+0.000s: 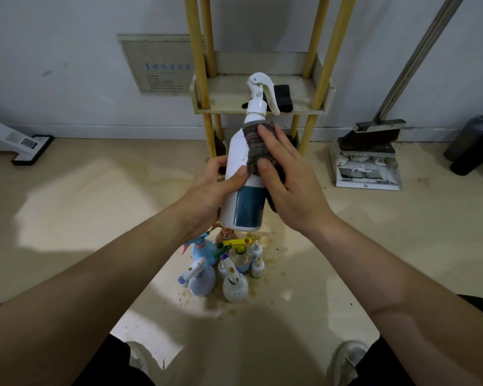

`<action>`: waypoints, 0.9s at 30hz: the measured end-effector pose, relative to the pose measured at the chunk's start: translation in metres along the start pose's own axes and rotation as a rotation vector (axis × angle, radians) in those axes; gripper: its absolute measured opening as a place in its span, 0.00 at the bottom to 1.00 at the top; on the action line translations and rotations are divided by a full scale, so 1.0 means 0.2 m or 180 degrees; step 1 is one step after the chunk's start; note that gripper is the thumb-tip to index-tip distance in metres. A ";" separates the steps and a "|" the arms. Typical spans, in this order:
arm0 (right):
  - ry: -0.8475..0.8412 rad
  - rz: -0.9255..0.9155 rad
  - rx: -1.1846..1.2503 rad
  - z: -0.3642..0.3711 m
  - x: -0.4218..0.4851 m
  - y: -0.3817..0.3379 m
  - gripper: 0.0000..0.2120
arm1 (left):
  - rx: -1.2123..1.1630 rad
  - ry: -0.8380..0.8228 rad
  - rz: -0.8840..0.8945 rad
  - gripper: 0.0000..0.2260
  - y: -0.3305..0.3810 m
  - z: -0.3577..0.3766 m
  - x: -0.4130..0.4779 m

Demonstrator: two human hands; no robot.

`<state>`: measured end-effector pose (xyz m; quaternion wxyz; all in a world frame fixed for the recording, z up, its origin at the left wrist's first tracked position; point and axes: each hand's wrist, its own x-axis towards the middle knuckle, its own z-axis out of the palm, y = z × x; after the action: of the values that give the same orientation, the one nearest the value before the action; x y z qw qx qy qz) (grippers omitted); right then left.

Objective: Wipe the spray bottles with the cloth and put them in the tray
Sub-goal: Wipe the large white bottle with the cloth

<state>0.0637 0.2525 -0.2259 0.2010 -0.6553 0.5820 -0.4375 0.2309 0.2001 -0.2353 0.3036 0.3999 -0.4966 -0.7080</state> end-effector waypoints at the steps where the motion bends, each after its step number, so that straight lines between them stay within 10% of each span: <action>1: 0.0100 0.0006 0.0046 -0.01 0.01 0.01 0.24 | 0.0056 0.0006 0.0007 0.31 0.00 0.01 0.00; 10: 0.0534 0.0634 0.1203 -0.04 0.01 -0.01 0.20 | 0.0423 0.0087 0.0099 0.28 0.00 0.07 0.00; 19: 0.0098 -0.0013 0.0359 0.05 -0.11 -0.01 0.23 | -0.0193 0.0312 0.0271 0.31 0.06 0.01 -0.01; 27: 0.0820 0.0157 0.0385 -0.05 -0.01 -0.05 0.20 | 0.0448 0.0132 0.0203 0.33 0.02 0.09 -0.03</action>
<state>0.0619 0.2586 -0.2135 0.1746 -0.5660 0.5914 -0.5472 0.2183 0.2121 -0.2258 0.3074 0.4187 -0.5512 -0.6530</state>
